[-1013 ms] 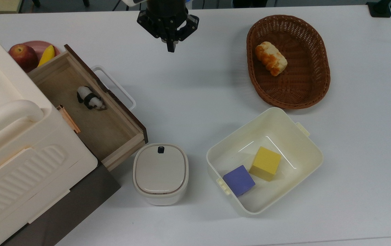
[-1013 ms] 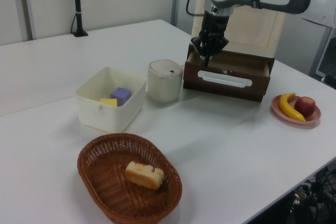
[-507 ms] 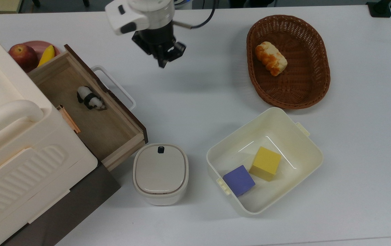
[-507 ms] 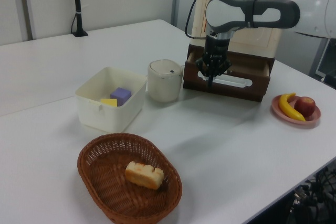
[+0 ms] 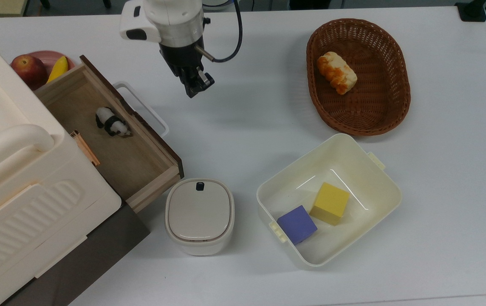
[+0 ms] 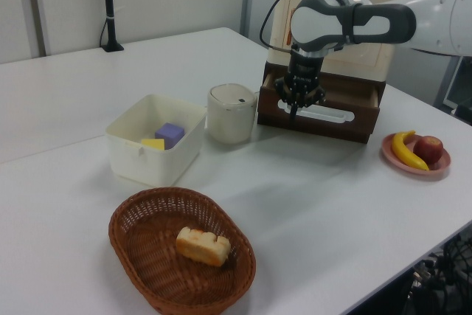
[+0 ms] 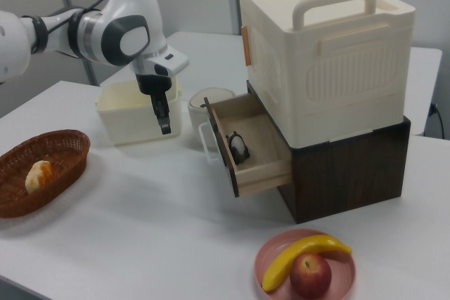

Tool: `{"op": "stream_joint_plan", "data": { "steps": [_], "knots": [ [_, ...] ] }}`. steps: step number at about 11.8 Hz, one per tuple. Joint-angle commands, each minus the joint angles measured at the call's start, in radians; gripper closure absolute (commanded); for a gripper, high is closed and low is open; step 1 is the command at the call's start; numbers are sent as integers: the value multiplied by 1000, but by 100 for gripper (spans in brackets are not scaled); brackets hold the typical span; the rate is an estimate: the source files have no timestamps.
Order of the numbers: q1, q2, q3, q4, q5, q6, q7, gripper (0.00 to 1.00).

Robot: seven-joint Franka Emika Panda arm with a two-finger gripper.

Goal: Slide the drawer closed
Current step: 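Lower the gripper against the drawer front beside its white handle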

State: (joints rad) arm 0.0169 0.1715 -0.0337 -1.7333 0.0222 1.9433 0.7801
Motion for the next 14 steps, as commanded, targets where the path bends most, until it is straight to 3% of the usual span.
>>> {"op": "stream_joint_plan", "data": {
  "steps": [1, 14],
  "knots": [
    [5, 22, -26, -15, -4, 39, 38, 100],
    [-2, 97, -104, 23, -15, 182, 16, 100]
  ]
}}
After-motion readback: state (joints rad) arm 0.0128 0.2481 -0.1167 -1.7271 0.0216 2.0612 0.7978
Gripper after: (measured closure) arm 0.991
